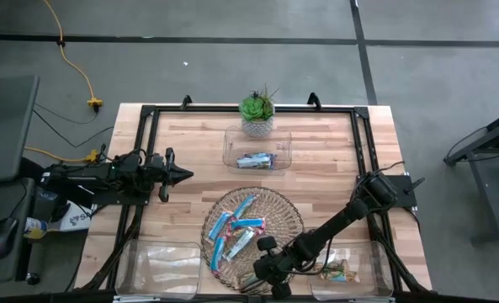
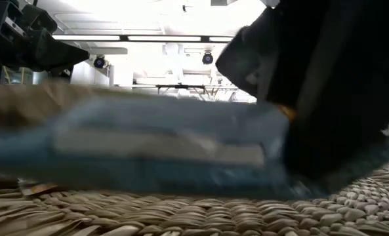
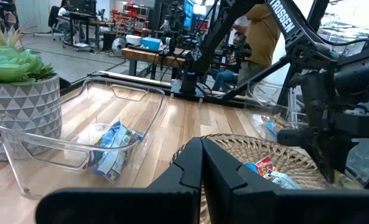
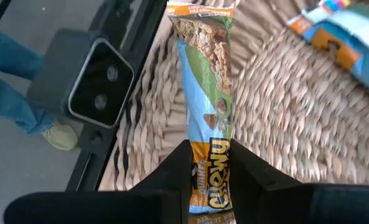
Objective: Pick and place Granola Bars by type
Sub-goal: Put the yellow granola bar into the bottom right transparent bin
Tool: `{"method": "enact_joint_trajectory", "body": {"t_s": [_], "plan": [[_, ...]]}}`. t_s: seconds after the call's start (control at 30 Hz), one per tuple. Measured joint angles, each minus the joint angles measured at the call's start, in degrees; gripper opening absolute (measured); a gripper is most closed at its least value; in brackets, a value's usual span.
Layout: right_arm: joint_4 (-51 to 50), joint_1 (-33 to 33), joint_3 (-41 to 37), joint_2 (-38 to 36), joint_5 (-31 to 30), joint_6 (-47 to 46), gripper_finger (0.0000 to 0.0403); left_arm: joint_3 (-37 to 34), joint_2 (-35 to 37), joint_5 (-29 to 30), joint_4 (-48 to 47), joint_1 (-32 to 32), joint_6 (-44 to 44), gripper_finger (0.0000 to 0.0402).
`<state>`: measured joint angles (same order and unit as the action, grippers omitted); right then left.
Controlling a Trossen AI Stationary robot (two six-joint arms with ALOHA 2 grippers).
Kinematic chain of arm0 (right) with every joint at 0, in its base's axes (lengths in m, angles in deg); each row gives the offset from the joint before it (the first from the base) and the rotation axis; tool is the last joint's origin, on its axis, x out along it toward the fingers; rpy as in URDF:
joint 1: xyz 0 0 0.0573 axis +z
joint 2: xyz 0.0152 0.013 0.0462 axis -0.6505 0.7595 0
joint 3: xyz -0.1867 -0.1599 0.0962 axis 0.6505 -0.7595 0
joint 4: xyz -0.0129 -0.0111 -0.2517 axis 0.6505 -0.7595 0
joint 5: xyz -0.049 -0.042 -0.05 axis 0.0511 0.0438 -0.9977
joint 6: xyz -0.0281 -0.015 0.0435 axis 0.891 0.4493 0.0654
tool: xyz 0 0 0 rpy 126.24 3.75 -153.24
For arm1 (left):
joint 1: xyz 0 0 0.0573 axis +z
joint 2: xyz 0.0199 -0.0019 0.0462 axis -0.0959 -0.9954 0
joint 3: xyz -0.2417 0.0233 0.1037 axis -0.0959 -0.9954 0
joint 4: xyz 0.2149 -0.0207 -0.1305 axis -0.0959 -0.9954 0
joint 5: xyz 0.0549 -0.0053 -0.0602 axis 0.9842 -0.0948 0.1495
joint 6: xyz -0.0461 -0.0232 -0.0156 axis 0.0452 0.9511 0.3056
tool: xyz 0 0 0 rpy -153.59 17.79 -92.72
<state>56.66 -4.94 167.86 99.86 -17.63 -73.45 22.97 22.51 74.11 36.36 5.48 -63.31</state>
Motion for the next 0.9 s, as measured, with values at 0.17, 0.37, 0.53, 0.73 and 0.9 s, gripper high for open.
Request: {"method": "enact_joint_trajectory", "body": {"t_s": [0.17,0.37,0.53,0.73,0.9], "plan": [[-1.1,0.0,1.9,0.0,-1.5,0.7,0.0064,0.0,0.0,0.0,0.0,0.0,0.0,0.0001],[-6.1,-0.8,6.7,0.0,-1.8,1.6,0.0064,0.0,0.0,0.0,0.0,0.0,0.0,0.0001],[-13.3,-1.9,13.6,0.0,-2.4,4.5,0.0064,0.0,0.0,0.0,0.0,0.0,0.0,0.0001],[-25.5,-3.7,24.8,0.0,-2.7,6.7,0.0064,0.0,0.0,0.0,0.0,0.0,0.0,0.0001],[-36.2,-5.1,35.7,0.0,-4.3,7.5,0.0064,0.0,0.0,0.0,0.0,0.0,0.0,0.0001]]}}
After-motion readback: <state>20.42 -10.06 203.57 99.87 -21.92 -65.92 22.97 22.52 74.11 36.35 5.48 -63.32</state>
